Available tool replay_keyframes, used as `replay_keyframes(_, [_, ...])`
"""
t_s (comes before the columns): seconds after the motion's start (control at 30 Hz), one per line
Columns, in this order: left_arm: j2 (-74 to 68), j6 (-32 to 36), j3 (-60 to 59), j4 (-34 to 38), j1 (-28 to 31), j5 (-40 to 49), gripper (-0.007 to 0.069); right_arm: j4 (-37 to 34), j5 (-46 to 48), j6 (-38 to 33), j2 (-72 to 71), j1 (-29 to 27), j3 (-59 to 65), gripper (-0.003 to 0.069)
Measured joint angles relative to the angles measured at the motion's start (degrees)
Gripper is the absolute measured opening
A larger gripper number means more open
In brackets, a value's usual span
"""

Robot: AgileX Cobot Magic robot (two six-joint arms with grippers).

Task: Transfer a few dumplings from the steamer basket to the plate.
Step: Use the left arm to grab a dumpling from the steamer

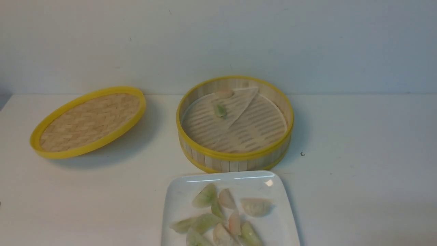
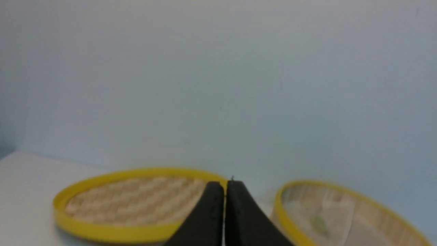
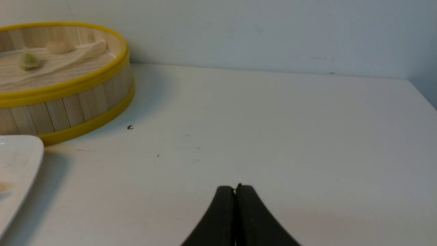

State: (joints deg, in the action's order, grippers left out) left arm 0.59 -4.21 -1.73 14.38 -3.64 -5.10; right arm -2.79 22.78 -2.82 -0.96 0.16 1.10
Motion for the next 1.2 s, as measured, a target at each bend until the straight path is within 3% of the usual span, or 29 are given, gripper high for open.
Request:
replay_keyframes(0.23, [0.0, -4.57, 0.13, 4.67, 0.0, -22.32, -0.0006, 0.0, 0.0, 0.0, 0.0, 0.0, 0.0, -0.0014])
replay_keyframes(0.3, [-0.07, -6.78, 2.68, 6.33, 0.0, -22.12, -0.0006, 0.0, 0.0, 0.0, 0.0, 0.0, 0.0, -0.0014])
replay_keyframes(0.4, [-4.68, -8.36, 12.04, 6.0, 0.0, -10.33, -0.0006, 0.0, 0.0, 0.0, 0.0, 0.0, 0.0, -0.0014])
replay_keyframes(0.57, [-25.26, -8.11, 36.24, -0.63, 0.0, 24.62, -0.0006, 0.0, 0.0, 0.0, 0.0, 0.0, 0.0, -0.0014])
replay_keyframes(0.73, [-51.59, 0.11, 59.21, -1.19, 0.0, 52.93, -0.0006, 0.0, 0.0, 0.0, 0.0, 0.0, 0.0, -0.0014])
replay_keyframes(0.87, [-66.61, 7.22, 68.26, 2.75, 0.0, 60.5, -0.0006, 0.0, 0.0, 0.0, 0.0, 0.0, 0.0, -0.0014])
replay_keyframes(1.03, [-85.07, 16.02, 80.58, 10.23, -0.35, 61.81, -0.0006, 0.0, 0.0, 0.0, 0.0, 0.0, 0.0, -0.0014])
replay_keyframes(1.2, [-97.91, 18.16, 93.69, 8.62, -5.08, 64.02, -0.0006, 0.0, 0.0, 0.0, 0.0, 0.0, 0.0, -0.0014])
